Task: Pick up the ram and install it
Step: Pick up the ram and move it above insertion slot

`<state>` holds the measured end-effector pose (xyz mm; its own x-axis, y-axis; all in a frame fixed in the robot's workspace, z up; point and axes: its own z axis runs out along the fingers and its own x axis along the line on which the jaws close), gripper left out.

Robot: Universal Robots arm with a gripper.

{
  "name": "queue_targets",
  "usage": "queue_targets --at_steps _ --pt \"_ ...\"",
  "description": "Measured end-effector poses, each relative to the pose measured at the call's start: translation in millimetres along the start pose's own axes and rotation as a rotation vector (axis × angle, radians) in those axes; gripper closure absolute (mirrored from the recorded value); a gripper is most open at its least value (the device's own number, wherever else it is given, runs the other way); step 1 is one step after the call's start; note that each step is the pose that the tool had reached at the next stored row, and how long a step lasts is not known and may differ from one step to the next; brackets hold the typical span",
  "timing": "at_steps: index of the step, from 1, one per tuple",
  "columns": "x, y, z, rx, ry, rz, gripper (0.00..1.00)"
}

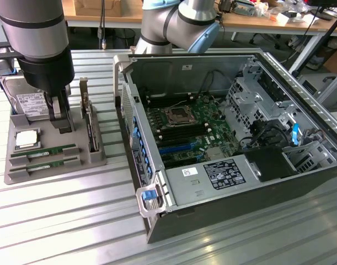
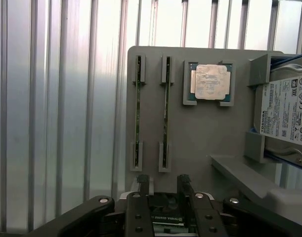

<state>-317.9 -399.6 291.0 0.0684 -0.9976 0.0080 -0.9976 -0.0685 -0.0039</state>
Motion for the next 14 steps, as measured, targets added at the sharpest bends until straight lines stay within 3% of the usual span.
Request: queue_targets --at_steps 14 --pt "0.0 0.0 4.6 0.0 0.0 0.0 0.64"
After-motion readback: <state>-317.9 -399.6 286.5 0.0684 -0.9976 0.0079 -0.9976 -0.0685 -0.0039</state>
